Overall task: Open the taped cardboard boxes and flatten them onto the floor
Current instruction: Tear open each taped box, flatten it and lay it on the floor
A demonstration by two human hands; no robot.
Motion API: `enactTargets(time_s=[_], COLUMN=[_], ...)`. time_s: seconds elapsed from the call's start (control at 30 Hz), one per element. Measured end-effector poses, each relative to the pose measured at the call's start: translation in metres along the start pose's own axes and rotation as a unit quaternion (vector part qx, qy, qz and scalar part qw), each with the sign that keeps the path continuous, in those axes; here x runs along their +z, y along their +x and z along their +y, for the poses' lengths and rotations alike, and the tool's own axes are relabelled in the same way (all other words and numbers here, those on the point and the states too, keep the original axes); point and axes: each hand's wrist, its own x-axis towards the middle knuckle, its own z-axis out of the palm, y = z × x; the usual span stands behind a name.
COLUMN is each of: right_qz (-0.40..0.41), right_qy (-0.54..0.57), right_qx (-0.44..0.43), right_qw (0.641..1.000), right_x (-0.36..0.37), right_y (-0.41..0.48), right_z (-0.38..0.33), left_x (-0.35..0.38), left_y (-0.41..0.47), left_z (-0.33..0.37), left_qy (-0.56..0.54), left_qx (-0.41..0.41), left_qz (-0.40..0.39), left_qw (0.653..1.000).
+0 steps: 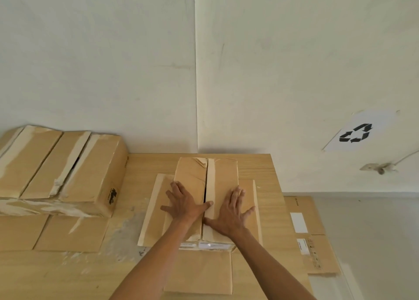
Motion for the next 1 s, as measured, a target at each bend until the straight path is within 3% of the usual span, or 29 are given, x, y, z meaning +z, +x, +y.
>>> enactTargets(time_s=[0.13, 0.23, 0.33, 0.4, 0.47, 0.57, 0.63, 0.7, 0.77, 0.83, 0.9, 0.93, 1.0], right_qz=[-0.003, -0.009, -0.005, 0.020, 0.057, 0.127, 0.170, 0.165, 0.129, 0.112, 0.106, 0.102, 0.102], right_qy=[-0.015, 0.017, 0.066, 0.115, 0.199, 0.372, 0.463, 0.554, 0.619, 0.608, 0.567, 0.543, 0.490], right_qx=[-0.026, -0.019, -0.001, -0.019, -0.068, -0.088, -0.062, 0.005, 0.071, 0.124, 0.174, 0.193, 0.212], right_qw=[1.000, 1.000, 0.998, 0.993, 0.976, 0.915, 0.868, 0.816, 0.772, 0.776, 0.798, 0.811, 0.839], right_x=[0.014, 0.012, -0.004, -0.014, -0.029, -0.057, -0.072, -0.074, -0.063, -0.045, -0.029, -0.022, -0.013], right_y=[-0.012, -0.012, -0.009, -0.007, -0.013, -0.022, -0.023, -0.021, -0.017, -0.010, -0.004, 0.000, 0.005], right_z=[-0.004, -0.006, -0.004, 0.003, 0.010, 0.033, 0.054, 0.084, 0.117, 0.143, 0.153, 0.155, 0.154], left_x=[-0.016, -0.059, -0.091, -0.094, -0.079, -0.042, -0.026, -0.020, -0.012, -0.003, 0.006, 0.007, 0.003], left_y=[-0.003, -0.012, -0.008, 0.000, 0.011, 0.023, 0.014, -0.003, -0.013, -0.015, -0.012, -0.012, -0.011], left_z=[0.002, -0.007, -0.037, -0.066, -0.092, -0.109, -0.099, -0.075, -0.050, -0.029, -0.017, -0.015, -0.013], left_qy=[-0.048, -0.220, -0.400, -0.435, -0.351, -0.126, -0.034, -0.013, -0.017, 0.021, 0.106, 0.122, 0.071], left_qx=[0.014, 0.080, 0.059, 0.011, -0.014, -0.003, 0.079, 0.170, 0.265, 0.319, 0.294, 0.281, 0.290], left_qz=[-0.033, -0.087, -0.052, -0.001, 0.054, 0.155, 0.233, 0.282, 0.251, 0.133, 0.052, 0.054, 0.137], left_qw=[0.998, 0.968, 0.913, 0.900, 0.935, 0.980, 0.969, 0.944, 0.931, 0.938, 0.949, 0.951, 0.944])
